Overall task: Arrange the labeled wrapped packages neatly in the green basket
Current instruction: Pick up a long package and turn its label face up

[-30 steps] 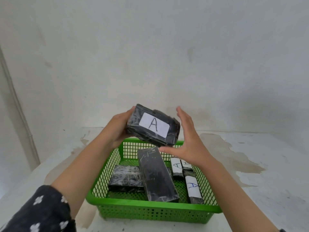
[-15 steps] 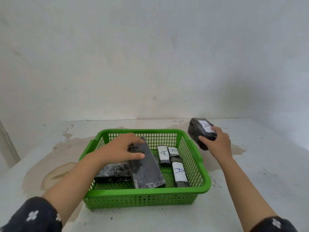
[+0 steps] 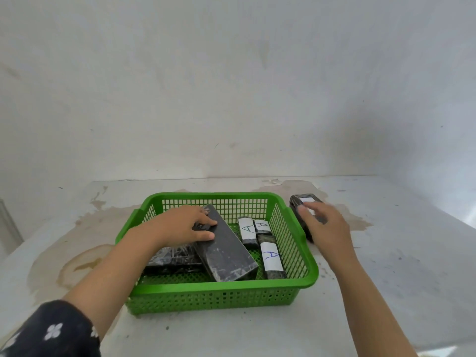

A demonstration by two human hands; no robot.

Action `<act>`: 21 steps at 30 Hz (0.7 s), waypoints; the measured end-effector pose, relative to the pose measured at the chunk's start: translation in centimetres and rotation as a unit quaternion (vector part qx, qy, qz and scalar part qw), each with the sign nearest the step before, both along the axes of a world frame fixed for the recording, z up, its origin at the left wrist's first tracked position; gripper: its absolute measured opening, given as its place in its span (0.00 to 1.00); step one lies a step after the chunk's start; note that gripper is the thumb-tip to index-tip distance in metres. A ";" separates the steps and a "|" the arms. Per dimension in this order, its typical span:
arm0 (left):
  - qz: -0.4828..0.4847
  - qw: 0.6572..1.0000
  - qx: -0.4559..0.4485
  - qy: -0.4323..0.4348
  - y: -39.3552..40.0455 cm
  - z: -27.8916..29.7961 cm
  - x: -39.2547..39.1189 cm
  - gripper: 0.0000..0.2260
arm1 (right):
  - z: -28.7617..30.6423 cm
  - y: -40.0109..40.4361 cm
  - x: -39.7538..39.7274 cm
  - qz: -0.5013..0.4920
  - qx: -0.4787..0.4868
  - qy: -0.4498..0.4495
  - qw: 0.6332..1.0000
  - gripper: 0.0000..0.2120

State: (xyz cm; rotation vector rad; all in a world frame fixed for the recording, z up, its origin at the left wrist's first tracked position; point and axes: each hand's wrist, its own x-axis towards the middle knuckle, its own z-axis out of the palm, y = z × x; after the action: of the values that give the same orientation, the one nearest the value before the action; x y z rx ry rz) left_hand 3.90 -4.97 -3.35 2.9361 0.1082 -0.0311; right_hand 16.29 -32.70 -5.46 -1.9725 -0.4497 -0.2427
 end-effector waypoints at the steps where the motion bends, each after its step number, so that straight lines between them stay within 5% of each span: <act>1: -0.012 1.000 0.004 0.014 0.1 0.5 -0.1 0.25 | 0.1 0.4 -1.1 0.032 -0.026 0.011 0.999 0.19; 4: -0.040 0.997 0.032 0.049 -0.1 1.9 0.0 0.32 | -0.6 1.3 -2.8 0.059 -0.146 0.012 0.987 0.20; 10: -0.132 0.985 0.027 0.109 -1.0 2.2 1.3 0.45 | -0.6 1.8 -2.5 0.046 -0.187 0.010 0.981 0.19; 15: -0.167 0.978 0.111 0.060 -1.1 1.6 2.0 0.41 | 0.2 1.9 -1.8 0.057 -0.189 -0.005 0.980 0.18; 21: -0.058 0.976 -0.177 -0.114 0.6 5.8 -0.1 0.33 | 2.1 2.4 -2.4 0.039 -0.079 -0.117 0.989 0.13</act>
State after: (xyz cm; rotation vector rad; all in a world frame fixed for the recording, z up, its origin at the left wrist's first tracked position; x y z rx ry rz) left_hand 3.84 -4.39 2.50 2.5641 -0.0950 0.2427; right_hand 13.88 -30.27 -3.37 -2.0855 -0.7152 -0.4022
